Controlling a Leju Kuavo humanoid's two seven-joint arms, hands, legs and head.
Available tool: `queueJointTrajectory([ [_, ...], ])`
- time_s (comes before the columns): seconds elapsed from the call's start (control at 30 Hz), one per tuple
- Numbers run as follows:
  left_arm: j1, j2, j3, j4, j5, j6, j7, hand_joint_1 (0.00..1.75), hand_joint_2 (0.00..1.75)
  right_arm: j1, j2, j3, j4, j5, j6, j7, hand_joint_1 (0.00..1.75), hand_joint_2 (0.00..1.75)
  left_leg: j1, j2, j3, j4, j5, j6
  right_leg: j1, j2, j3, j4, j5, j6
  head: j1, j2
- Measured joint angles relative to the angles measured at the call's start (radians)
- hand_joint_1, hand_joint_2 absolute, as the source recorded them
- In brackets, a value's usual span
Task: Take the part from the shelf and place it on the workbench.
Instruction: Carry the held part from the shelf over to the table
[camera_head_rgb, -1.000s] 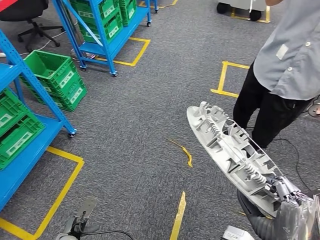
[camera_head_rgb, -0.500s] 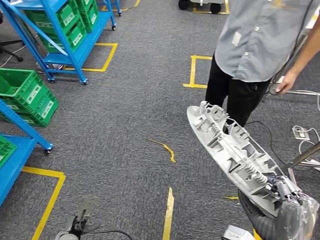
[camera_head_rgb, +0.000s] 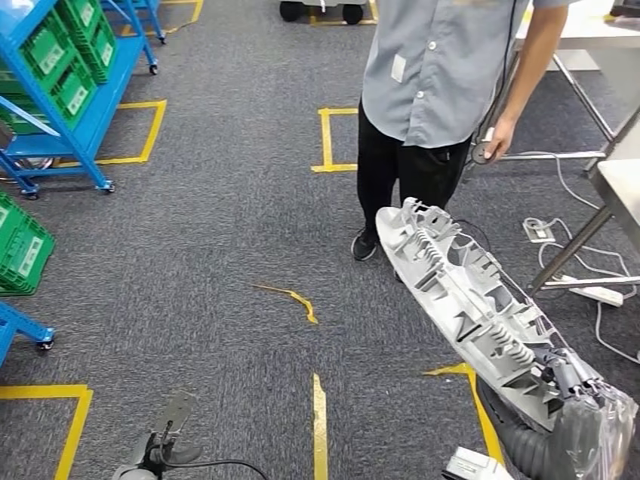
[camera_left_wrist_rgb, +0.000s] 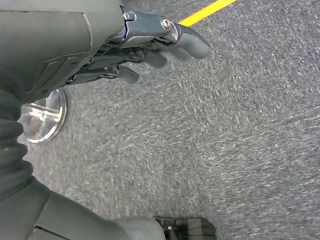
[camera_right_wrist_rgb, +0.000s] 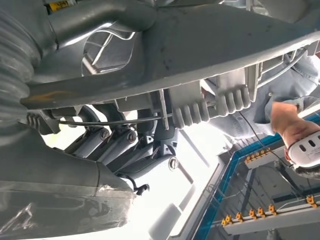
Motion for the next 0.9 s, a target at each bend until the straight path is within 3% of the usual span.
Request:
queueJointTrajectory([
  [0.07, -0.001, 0.000, 0.001, 0.000, 0.001, 0.000, -0.001, 0.00, 1.75, 0.001, 0.000, 0.001, 0.000, 0.000, 0.000, 0.001, 1.75, 1.75, 0.001, 0.026, 0.003, -0.009, 0.006, 0.012, 0.003, -0.049, -0.023, 0.034, -0.022, 0.007, 0.003, 0.000],
  [0.13, 0.001, 0.002, 0.001, 0.000, 0.001, 0.000, -0.002, 0.00, 1.75, -0.003, 0.000, 0.003, 0.000, 0.000, 0.000, 0.001, 1.75, 1.75, -0.001, 0.055, 0.004, -0.011, 0.006, 0.019, 0.007, -0.116, -0.078, 0.150, -0.084, 0.012, 0.005, 0.000],
  [0.2, 0.005, 0.002, 0.002, 0.000, 0.001, 0.000, -0.002, 0.00, 1.75, -0.004, 0.000, 0.005, 0.002, 0.000, 0.000, 0.002, 1.75, 1.75, -0.003, 0.086, 0.005, -0.011, 0.004, 0.022, 0.006, -0.137, -0.129, 0.266, -0.130, 0.019, 0.005, 0.000],
  [0.23, 0.005, 0.002, 0.002, 0.000, 0.001, 0.000, -0.003, 0.00, 1.75, -0.004, 0.000, 0.006, 0.003, 0.000, 0.000, 0.002, 1.75, 1.75, -0.004, 0.100, 0.006, -0.011, 0.003, 0.021, 0.006, -0.139, -0.131, 0.276, -0.127, 0.021, 0.006, 0.000],
  [0.27, 0.005, 0.002, 0.002, 0.000, 0.001, 0.000, -0.003, 0.00, 1.75, -0.004, 0.000, 0.006, 0.004, 0.000, 0.000, 0.003, 1.75, 1.75, -0.004, 0.114, 0.007, -0.010, 0.002, 0.020, 0.006, -0.143, -0.110, 0.244, -0.106, 0.022, 0.006, 0.000],
  [0.37, 0.004, 0.001, 0.002, 0.000, 0.001, 0.000, -0.006, 0.00, 1.75, -0.005, 0.000, 0.006, 0.005, 0.000, 0.000, 0.004, 1.75, 1.75, -0.008, 0.148, 0.016, -0.007, -0.007, 0.008, 0.011, -0.185, 0.009, 0.049, -0.037, 0.017, 0.005, 0.000],
  [0.43, 0.004, 0.002, 0.002, 0.000, 0.001, 0.000, -0.007, 0.00, 1.75, -0.006, 0.000, 0.007, 0.006, 0.000, 0.000, 0.004, 1.75, 1.75, -0.013, 0.163, 0.019, -0.004, -0.011, -0.001, 0.015, -0.196, 0.036, 0.004, -0.031, 0.003, 0.003, 0.000],
  [0.5, 0.002, 0.002, 0.002, 0.000, 0.001, 0.000, -0.008, 0.00, 1.75, -0.004, 0.000, 0.006, 0.006, 0.000, 0.000, 0.005, 1.75, 1.75, -0.011, 0.176, 0.020, -0.004, -0.013, -0.010, 0.016, -0.175, 0.032, 0.004, -0.028, -0.012, 0.003, 0.000],
  [0.57, 0.000, 0.001, 0.002, 0.000, 0.001, 0.000, -0.008, 0.00, 1.75, -0.004, 0.000, 0.006, 0.005, 0.000, 0.000, 0.005, 1.75, 1.75, -0.007, 0.153, 0.012, 0.022, -0.037, -0.021, 0.013, -0.155, 0.031, 0.002, -0.025, -0.025, 0.002, 0.000],
  [0.67, 0.002, 0.000, 0.001, 0.000, 0.001, -0.001, -0.008, 0.00, 1.75, -0.006, 0.000, 0.007, 0.005, 0.000, 0.000, 0.005, 1.75, 1.75, -0.003, 0.091, -0.067, 0.200, -0.131, -0.029, 0.009, -0.126, 0.031, 0.000, -0.022, -0.035, -0.003, 0.000],
  [0.7, 0.003, 0.000, 0.001, 0.000, 0.001, -0.001, -0.008, 0.00, 1.75, -0.006, 0.000, 0.007, 0.005, 0.000, 0.000, 0.005, 1.75, 1.75, -0.003, 0.085, -0.097, 0.261, -0.152, -0.029, 0.010, -0.114, 0.031, 0.000, -0.022, -0.036, -0.003, 0.000],
  [0.73, 0.005, 0.000, 0.002, 0.000, 0.001, -0.001, -0.008, 0.00, 1.75, -0.006, 0.000, 0.007, 0.005, 0.000, 0.000, 0.005, 1.75, 1.75, -0.003, 0.082, -0.115, 0.292, -0.154, -0.028, 0.010, -0.101, 0.030, 0.000, -0.021, -0.036, -0.003, 0.000],
  [0.77, 0.005, 0.001, 0.002, 0.000, 0.001, -0.001, -0.008, 0.00, 1.75, -0.006, 0.000, 0.007, 0.005, 0.000, 0.000, 0.005, 1.75, 1.75, -0.002, 0.081, -0.114, 0.284, -0.135, -0.026, 0.010, -0.088, 0.030, 0.000, -0.021, -0.036, -0.003, 0.000],
  [0.83, 0.004, 0.001, 0.002, 0.000, 0.001, 0.000, -0.008, 0.00, 1.75, -0.006, 0.000, 0.008, 0.005, 0.000, 0.000, 0.005, 1.75, 1.75, 0.000, 0.062, -0.065, 0.172, -0.061, -0.022, 0.009, -0.061, 0.031, 0.000, -0.019, -0.033, -0.003, 0.000],
  [0.9, 0.004, 0.001, 0.002, 0.000, 0.001, -0.001, -0.008, 0.00, 1.75, -0.008, 0.000, 0.008, 0.005, 0.000, 0.000, 0.005, 1.75, 1.75, 0.007, 0.012, -0.010, 0.049, -0.014, -0.022, 0.009, -0.036, 0.025, 0.004, -0.015, -0.024, -0.002, 0.000],
])
